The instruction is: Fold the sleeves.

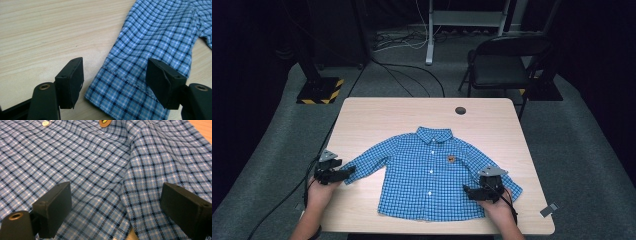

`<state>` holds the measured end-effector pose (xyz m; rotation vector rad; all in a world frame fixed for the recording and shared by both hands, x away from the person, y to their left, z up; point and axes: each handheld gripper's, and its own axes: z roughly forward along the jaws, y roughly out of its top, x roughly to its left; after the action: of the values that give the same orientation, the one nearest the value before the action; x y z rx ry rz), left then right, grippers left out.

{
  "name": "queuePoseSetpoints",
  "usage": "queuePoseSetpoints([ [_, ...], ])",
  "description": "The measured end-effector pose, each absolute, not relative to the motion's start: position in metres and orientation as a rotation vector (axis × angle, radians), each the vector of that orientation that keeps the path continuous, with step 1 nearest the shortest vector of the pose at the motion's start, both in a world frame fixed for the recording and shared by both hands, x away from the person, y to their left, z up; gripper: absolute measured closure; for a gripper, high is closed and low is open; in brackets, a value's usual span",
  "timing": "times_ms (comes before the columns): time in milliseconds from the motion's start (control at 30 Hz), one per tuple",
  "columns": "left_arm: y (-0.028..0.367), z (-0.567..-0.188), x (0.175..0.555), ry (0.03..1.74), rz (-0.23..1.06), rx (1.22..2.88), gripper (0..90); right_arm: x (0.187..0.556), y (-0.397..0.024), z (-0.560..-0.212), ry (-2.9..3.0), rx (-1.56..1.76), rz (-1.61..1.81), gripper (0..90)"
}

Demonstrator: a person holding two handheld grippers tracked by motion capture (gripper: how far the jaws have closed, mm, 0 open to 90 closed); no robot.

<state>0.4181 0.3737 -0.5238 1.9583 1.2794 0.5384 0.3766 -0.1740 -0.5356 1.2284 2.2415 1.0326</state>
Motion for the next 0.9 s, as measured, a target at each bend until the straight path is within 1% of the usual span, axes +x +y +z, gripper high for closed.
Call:
queuePoseSetpoints([
  [133, 0.3743, -0.5253, 0.4187, 1.290, 0.527, 1.969, 33.2, 0.3767, -0.1742, -0.5356, 2.241, 1.228, 1.034, 9.3],
  [333, 0.3732, -0.5287, 0.4202, 1.299, 0.514, 1.986, 33.2, 0.3767, -0.1742, -0.5355, 2.242, 1.228, 1.034, 9.3],
  [500, 0.3697, -0.5289, 0.4198, 1.289, 0.545, 2.013, 33.2, 0.3767, -0.1741, -0.5356, 2.242, 1.227, 1.033, 9.4],
  [667, 0.3673, -0.5276, 0.4196, 1.285, 0.540, 2.017, 39.2, 0.3767, -0.1741, -0.5356, 2.242, 1.227, 1.032, 9.3],
  [900, 0.3667, -0.5249, 0.4194, 1.303, 0.514, 2.011, 52.7, 0.3767, -0.1742, -0.5355, 2.242, 1.228, 1.034, 9.4],
])
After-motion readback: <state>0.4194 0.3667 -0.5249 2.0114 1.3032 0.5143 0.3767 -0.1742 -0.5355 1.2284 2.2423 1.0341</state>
